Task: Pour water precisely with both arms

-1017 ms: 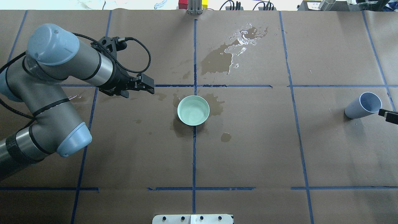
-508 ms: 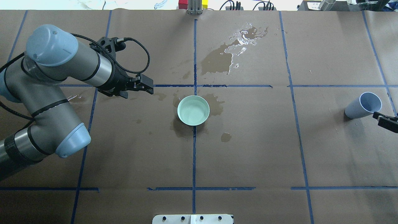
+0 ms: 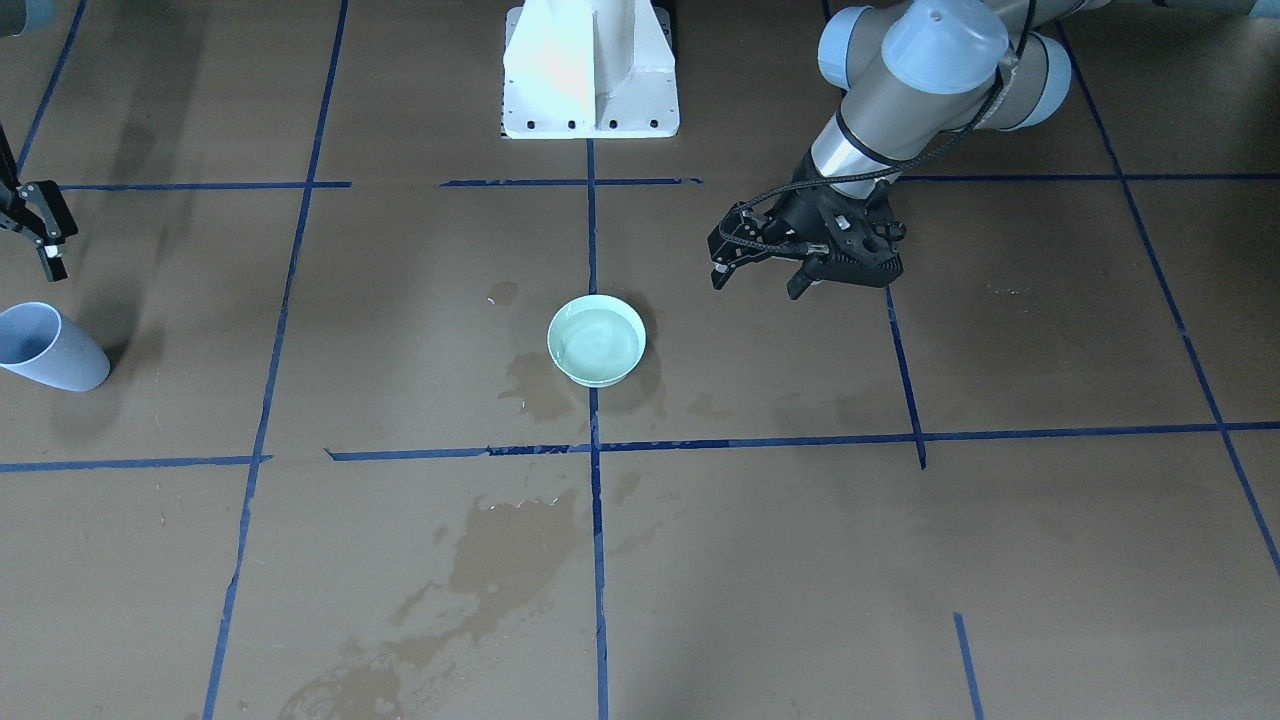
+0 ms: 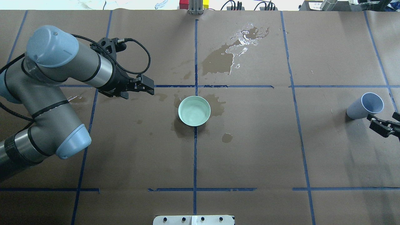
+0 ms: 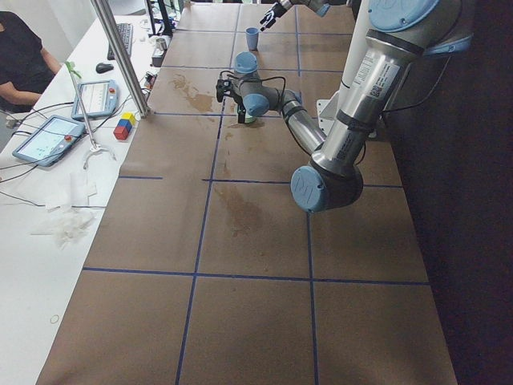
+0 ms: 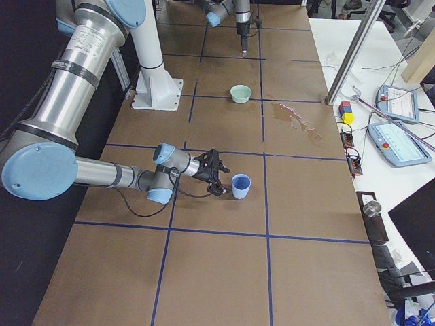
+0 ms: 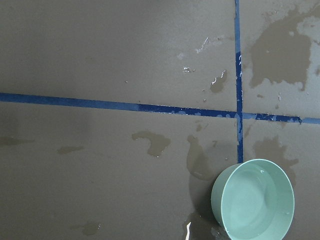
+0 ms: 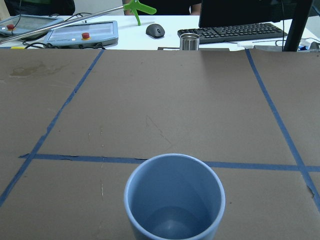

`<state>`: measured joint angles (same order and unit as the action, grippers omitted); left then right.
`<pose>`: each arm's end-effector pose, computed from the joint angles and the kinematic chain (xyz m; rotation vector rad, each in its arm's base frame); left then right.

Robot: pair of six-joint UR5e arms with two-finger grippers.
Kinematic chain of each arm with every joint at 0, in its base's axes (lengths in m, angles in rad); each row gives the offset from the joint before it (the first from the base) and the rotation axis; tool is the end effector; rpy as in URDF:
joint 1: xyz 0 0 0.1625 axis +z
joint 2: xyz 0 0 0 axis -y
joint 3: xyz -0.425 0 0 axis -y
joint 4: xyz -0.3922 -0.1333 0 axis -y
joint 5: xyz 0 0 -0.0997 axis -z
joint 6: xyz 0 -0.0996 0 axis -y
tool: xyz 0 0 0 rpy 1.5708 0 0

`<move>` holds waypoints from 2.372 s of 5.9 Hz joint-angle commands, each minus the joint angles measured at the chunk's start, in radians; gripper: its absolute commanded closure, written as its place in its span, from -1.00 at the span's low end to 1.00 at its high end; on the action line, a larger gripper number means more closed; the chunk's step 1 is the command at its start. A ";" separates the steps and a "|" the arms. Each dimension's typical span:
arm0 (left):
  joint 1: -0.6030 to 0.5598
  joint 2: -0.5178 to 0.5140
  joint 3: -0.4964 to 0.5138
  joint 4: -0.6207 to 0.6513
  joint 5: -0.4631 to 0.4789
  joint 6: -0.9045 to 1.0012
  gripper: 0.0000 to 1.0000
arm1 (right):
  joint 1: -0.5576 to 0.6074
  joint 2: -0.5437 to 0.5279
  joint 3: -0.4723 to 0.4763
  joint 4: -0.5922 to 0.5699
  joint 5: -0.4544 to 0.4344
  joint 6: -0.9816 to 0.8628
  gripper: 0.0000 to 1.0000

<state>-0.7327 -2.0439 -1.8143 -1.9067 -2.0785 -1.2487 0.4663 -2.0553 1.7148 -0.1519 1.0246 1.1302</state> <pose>0.3999 -0.4740 0.2397 0.1204 1.1171 -0.0995 -0.1793 -0.2974 0.6219 0.9028 -0.7293 0.3170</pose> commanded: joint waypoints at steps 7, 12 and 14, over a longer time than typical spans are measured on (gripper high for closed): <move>-0.001 0.001 0.001 0.000 0.001 0.000 -0.99 | -0.170 0.155 -0.216 0.018 -0.373 0.043 -0.98; -0.002 0.001 -0.002 0.000 0.001 0.000 -0.99 | -0.150 0.195 -0.305 0.081 -0.370 0.029 -0.98; -0.002 0.001 -0.003 0.000 0.001 0.000 -0.99 | -0.120 0.215 -0.311 0.080 -0.363 0.026 -0.98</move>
<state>-0.7348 -2.0433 -1.8173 -1.9067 -2.0770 -1.2487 0.3328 -1.8452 1.4073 -0.0722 0.6576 1.1581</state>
